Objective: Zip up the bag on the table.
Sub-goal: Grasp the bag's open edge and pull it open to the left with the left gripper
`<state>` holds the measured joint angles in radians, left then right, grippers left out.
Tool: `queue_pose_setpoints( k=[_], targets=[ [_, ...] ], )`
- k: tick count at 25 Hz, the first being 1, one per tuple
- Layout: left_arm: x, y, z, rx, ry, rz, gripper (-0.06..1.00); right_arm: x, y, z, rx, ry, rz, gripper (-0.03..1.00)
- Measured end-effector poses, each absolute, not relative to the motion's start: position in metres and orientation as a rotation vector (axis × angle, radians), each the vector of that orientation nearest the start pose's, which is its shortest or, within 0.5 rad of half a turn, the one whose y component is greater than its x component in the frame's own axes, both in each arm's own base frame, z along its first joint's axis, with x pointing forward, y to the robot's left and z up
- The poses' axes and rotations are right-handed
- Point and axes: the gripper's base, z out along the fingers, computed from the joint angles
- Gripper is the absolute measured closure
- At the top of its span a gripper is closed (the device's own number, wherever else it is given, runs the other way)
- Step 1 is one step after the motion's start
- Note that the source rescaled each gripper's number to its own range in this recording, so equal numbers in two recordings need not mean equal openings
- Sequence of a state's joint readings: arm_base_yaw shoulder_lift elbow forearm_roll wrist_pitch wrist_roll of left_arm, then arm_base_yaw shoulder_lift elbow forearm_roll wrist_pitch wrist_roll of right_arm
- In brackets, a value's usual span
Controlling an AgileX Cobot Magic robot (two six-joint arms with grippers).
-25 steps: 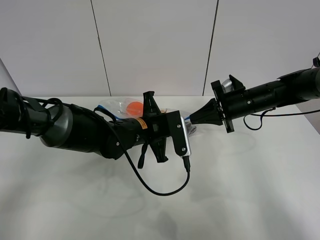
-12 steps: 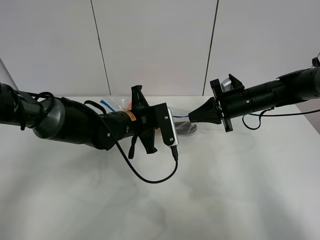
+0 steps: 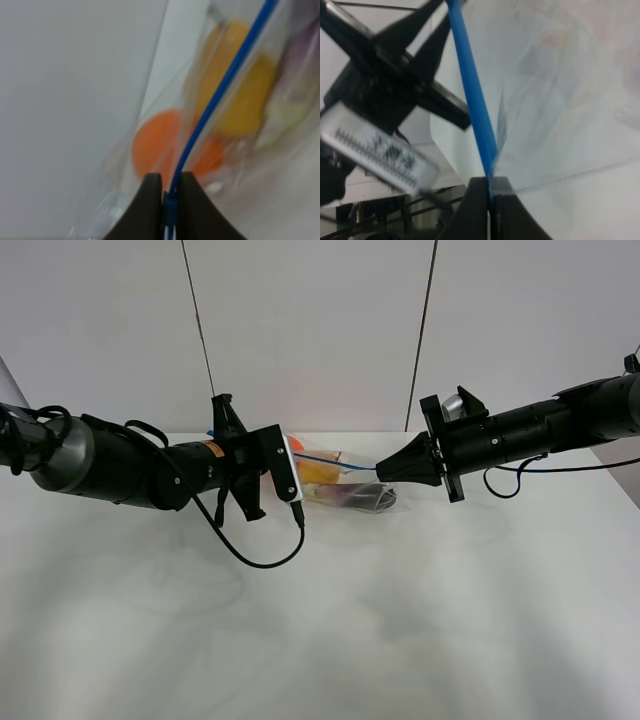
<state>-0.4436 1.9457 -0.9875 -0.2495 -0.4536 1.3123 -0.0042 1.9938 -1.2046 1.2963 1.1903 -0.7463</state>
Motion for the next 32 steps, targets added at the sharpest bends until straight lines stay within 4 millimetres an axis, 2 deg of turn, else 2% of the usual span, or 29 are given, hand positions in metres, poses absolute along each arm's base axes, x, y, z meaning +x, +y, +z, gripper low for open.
queue_pose_setpoints(
  k=[7,16,20,29,32],
  targets=[
    [0.381,-0.121,0.156,1.315,1.569,0.597,0.94,0.368,0.080,0.181,0.020,2.537,1.597,0.97],
    [0.391,-0.086,0.156,1.262,1.626,0.658,0.94,0.368,0.081,0.180,0.007,2.547,1.592,0.97],
    [0.393,-0.077,0.156,1.257,1.634,0.674,0.94,0.367,0.081,0.180,0.001,2.551,1.591,0.97],
    [0.392,-0.077,0.155,1.254,1.642,0.663,0.94,0.367,0.081,0.180,0.002,2.553,1.592,0.97],
    [0.392,-0.077,0.155,1.216,1.665,0.640,0.87,0.367,0.081,0.180,-0.002,2.557,1.589,0.97]
  ],
)
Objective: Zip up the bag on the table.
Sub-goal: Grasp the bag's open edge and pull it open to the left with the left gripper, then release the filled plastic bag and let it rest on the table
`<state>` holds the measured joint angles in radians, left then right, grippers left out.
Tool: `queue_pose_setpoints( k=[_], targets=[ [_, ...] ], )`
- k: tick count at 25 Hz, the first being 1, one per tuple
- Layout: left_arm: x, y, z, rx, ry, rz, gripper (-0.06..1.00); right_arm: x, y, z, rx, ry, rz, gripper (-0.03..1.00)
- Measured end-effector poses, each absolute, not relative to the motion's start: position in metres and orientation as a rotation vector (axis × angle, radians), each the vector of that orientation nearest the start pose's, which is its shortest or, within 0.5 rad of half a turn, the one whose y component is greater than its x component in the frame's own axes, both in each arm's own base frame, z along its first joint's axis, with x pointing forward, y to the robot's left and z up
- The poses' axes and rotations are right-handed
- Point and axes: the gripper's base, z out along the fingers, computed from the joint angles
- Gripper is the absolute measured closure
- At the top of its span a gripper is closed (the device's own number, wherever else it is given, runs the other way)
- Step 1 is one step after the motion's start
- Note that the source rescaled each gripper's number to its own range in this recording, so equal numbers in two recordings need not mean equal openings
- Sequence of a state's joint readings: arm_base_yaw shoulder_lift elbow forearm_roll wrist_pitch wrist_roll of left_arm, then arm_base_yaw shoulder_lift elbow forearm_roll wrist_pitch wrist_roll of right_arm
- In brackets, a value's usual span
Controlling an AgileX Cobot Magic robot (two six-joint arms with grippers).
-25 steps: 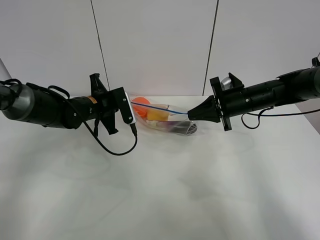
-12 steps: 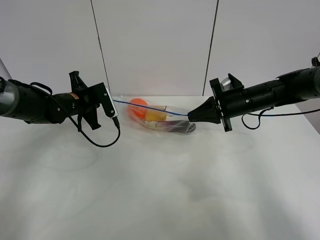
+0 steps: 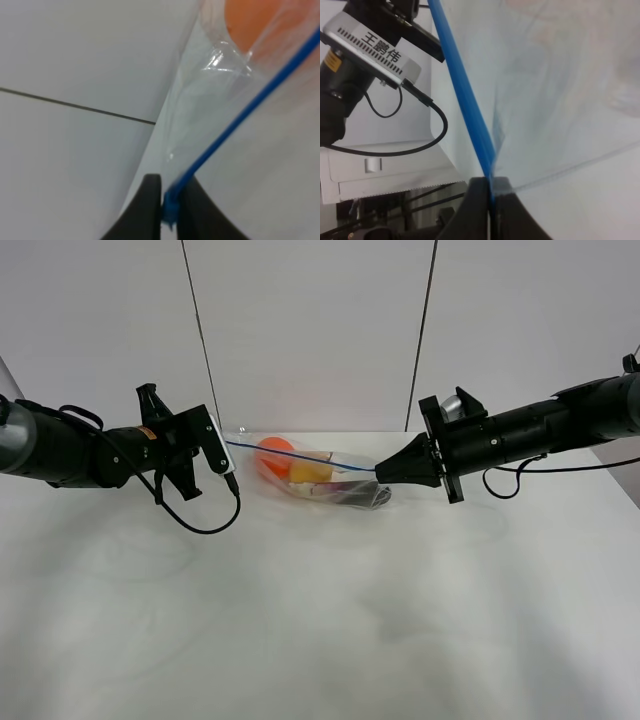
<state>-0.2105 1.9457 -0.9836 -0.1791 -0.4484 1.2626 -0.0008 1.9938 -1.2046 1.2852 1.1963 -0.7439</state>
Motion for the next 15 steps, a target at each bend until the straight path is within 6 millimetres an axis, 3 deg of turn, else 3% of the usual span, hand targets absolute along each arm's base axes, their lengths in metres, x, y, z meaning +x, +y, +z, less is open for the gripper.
queue_pose_setpoints(
  k=[2,5,7,10,15],
  targets=[
    [0.393,-0.072,0.155,1.157,1.700,0.616,0.71,0.366,0.080,0.179,-0.013,2.569,1.579,0.97],
    [0.394,-0.067,0.155,1.075,1.735,0.588,0.36,0.366,0.080,0.179,-0.020,2.574,1.575,0.97],
    [0.396,-0.060,0.154,1.045,1.747,0.593,0.23,0.366,0.080,0.179,-0.019,2.575,1.576,0.97],
    [0.399,-0.042,0.154,1.001,1.771,0.625,0.17,0.366,0.080,0.179,-0.020,2.575,1.577,0.97],
    [0.401,-0.019,0.155,0.878,1.818,0.634,0.15,0.366,0.080,0.179,-0.020,2.575,1.577,0.97]
  ],
)
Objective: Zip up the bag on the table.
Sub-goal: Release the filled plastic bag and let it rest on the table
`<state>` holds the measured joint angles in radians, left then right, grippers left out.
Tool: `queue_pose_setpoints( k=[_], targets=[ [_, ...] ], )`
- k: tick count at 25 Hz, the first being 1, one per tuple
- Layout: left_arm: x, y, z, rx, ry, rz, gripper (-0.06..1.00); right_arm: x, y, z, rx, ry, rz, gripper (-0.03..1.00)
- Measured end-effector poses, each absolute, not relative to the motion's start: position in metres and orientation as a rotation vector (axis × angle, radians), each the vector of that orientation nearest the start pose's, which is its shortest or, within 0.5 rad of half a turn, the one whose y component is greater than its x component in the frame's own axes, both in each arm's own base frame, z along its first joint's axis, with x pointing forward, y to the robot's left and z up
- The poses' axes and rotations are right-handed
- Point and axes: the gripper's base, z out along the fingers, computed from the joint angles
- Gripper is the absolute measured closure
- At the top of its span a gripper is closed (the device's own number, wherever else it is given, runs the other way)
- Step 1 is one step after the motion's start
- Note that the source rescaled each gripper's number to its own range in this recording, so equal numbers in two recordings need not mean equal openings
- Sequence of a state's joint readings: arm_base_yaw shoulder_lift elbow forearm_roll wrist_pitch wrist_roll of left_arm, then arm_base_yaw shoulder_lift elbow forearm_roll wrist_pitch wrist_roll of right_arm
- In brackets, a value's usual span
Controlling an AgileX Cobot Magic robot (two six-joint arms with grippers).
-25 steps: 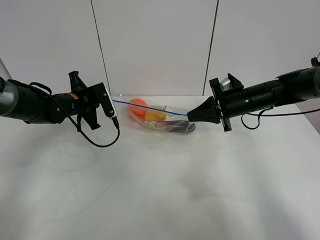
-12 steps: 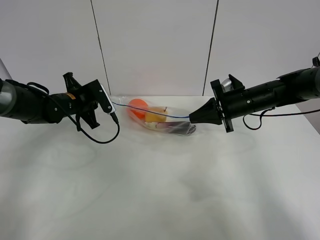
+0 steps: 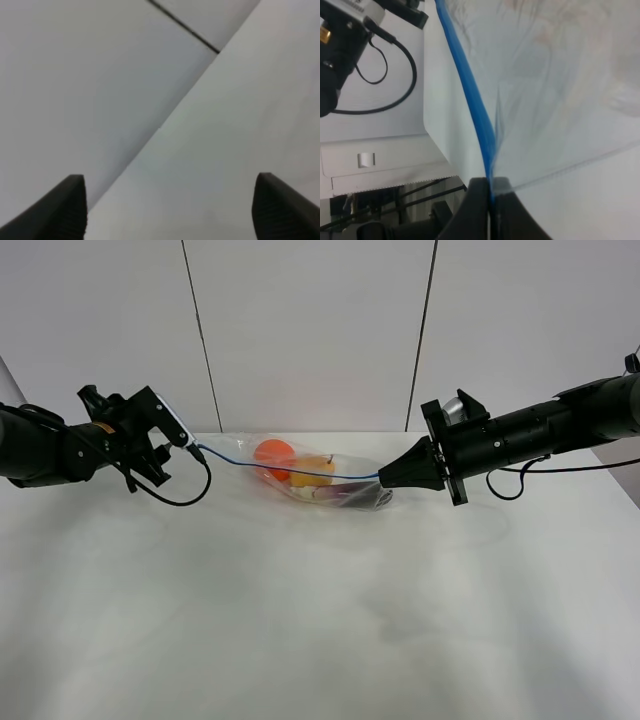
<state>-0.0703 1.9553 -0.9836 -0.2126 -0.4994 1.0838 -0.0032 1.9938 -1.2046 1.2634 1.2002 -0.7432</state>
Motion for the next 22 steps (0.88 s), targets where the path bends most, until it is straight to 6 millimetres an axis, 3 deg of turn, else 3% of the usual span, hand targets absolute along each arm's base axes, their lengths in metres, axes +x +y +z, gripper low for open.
queue_pose_setpoints(
  k=[3,7,9,13,18,22],
  targets=[
    [0.401,-0.014,0.155,0.639,1.899,0.537,0.15,0.366,0.080,0.179,-0.020,2.575,1.577,0.97],
    [0.398,-0.003,0.154,0.095,1.993,0.347,0.14,0.366,0.080,0.179,-0.020,2.575,1.577,0.97],
    [0.396,0.000,0.151,-0.061,2.028,0.285,0.14,0.366,0.080,0.179,-0.020,2.575,1.577,0.97],
    [0.394,-0.012,0.154,0.026,2.191,0.143,0.14,0.366,0.080,0.179,-0.020,2.575,1.577,0.97],
    [0.401,-0.031,0.177,0.198,2.365,-0.123,0.14,0.366,0.080,0.179,-0.020,2.575,1.577,0.97],
    [0.408,-0.030,0.199,0.201,2.456,-0.309,0.14,0.366,0.080,0.179,-0.020,2.575,1.578,0.97]
  ],
)
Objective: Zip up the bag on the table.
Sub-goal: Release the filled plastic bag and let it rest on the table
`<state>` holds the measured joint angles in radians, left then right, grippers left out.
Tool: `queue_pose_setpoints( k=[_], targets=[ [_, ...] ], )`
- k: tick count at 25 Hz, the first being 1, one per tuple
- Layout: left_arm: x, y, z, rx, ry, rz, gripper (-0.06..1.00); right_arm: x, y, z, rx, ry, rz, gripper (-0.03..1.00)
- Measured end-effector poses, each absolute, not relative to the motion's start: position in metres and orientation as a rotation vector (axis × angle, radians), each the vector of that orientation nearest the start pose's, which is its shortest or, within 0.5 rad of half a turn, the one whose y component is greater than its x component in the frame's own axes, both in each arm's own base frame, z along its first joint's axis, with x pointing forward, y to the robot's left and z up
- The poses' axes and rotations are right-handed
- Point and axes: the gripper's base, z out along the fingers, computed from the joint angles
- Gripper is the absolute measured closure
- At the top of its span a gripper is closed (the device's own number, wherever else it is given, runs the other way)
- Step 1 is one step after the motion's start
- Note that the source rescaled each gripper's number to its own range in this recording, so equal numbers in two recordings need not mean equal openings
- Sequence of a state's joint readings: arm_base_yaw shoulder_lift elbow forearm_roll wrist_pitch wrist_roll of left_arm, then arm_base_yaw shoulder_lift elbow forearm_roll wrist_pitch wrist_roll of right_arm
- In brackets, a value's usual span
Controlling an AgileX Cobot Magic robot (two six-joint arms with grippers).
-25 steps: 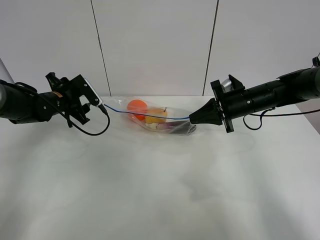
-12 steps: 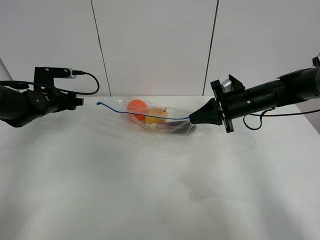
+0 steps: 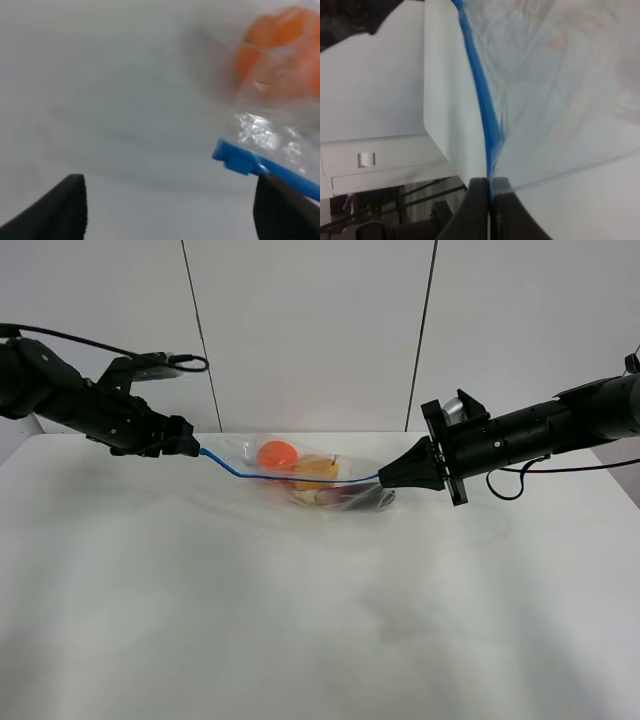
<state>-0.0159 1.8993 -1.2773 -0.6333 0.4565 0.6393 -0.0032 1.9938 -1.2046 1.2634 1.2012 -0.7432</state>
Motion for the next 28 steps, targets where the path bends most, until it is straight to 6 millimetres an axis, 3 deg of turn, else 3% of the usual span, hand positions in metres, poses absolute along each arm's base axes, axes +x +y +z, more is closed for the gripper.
queue_pose_setpoints(
  k=[4,11,20,24,28],
  targets=[
    [0.411,-0.027,0.223,0.168,2.564,-0.382,0.14,0.366,0.080,0.179,-0.022,2.574,1.577,0.97],
    [0.407,-0.008,0.247,0.042,2.779,-0.124,0.14,0.365,0.080,0.179,-0.030,2.572,1.577,0.97],
    [0.389,-0.003,0.248,0.007,2.990,-0.084,0.14,0.365,0.080,0.179,-0.031,2.572,1.577,0.97],
    [0.381,-0.002,0.259,0.007,2.996,-0.064,0.14,0.365,0.080,0.179,-0.031,2.572,1.577,0.97],
    [0.358,-0.002,0.282,0.006,2.956,-0.063,0.14,0.365,0.080,0.179,-0.031,2.572,1.577,0.97]
  ],
)
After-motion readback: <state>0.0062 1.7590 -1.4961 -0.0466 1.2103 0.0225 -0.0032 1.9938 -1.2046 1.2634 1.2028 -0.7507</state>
